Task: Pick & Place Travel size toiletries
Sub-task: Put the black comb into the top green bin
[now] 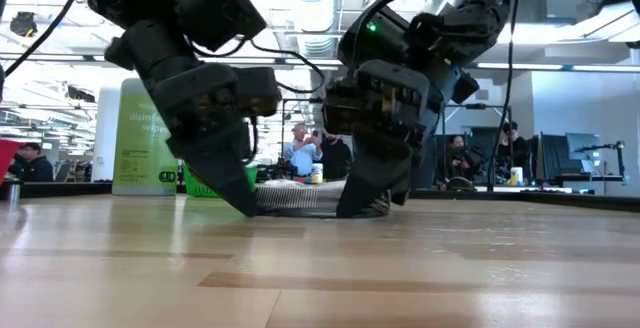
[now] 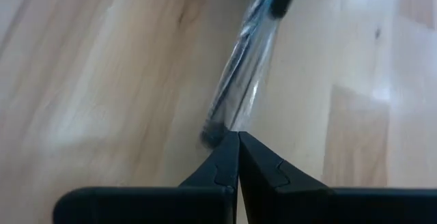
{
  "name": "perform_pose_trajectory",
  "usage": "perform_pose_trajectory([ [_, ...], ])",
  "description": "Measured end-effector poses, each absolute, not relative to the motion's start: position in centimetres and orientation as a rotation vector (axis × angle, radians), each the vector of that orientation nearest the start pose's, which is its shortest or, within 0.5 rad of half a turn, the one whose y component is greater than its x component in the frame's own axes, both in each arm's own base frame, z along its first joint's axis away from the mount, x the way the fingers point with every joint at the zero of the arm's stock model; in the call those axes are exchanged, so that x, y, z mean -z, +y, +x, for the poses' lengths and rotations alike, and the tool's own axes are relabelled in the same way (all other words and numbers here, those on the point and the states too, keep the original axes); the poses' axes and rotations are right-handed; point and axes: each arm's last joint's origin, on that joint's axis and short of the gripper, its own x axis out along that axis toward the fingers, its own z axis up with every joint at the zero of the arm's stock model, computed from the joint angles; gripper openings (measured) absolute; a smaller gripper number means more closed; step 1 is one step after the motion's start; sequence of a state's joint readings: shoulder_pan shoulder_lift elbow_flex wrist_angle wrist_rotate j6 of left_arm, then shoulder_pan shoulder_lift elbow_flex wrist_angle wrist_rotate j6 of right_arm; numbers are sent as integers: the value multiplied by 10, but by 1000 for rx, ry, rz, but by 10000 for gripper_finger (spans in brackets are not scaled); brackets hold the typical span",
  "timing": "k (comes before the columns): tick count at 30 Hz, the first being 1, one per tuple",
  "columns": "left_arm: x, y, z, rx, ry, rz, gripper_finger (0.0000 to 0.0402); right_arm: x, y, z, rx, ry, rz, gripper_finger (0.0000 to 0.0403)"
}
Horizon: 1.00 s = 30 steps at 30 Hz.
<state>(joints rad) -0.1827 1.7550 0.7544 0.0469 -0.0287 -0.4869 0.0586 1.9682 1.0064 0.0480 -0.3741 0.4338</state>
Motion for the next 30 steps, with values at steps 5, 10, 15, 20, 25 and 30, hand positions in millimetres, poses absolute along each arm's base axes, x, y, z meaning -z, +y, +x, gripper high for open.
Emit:
perform_pose_trajectory([
  [5, -137, -57, 296, -108, 883, -350, 1, -117, 34, 367, -197, 1000, 546, 7],
  [10, -174, -54, 292, -116, 724, -373, 1, -150, 29, 365, -158, 909, 525, 7],
  [15, -218, -51, 285, -112, 493, -410, 1, -179, 17, 356, -92, 859, 515, 5],
  [20, -259, -50, 281, -44, 221, -443, 1, -187, 9, 351, -45, 857, 538, 3],
  [25, -274, -49, 281, -25, 92, -457, 1, -187, 8, 351, -37, 852, 542, 2],
  [30, -277, -40, 283, -53, 50, -459, 1, -187, 15, 351, -50, 857, 530, 1],
])
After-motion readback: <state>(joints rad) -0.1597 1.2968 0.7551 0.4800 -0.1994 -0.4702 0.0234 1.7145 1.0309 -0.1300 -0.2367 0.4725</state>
